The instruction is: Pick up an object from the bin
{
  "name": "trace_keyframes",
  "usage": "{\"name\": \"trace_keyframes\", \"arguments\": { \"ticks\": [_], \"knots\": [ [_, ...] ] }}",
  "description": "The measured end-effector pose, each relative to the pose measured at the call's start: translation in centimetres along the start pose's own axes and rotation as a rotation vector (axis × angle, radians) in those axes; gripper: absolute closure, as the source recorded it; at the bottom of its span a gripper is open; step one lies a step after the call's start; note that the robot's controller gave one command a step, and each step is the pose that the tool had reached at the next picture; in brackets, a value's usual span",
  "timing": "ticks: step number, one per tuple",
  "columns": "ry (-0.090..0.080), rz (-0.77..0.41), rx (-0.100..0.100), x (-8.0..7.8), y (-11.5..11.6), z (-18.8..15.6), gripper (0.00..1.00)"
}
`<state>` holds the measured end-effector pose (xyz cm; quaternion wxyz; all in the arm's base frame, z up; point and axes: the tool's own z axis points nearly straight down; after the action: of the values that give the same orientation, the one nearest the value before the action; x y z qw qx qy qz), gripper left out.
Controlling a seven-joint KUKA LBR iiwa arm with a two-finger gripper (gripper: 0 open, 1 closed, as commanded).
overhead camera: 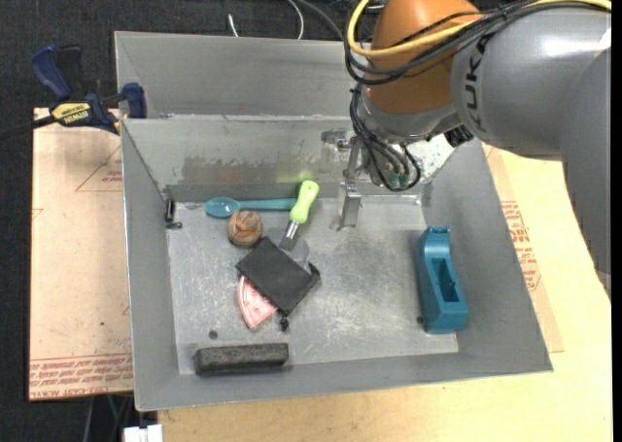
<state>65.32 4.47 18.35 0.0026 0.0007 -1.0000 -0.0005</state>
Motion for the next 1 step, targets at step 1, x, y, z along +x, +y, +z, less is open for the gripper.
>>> {"name": "trace_keyframes", "arguments": {
  "ticks": [1],
  "knots": [
    [-0.008, 0.001, 0.0, -0.14, -0.01, -0.56, 0.0]
  ]
}}
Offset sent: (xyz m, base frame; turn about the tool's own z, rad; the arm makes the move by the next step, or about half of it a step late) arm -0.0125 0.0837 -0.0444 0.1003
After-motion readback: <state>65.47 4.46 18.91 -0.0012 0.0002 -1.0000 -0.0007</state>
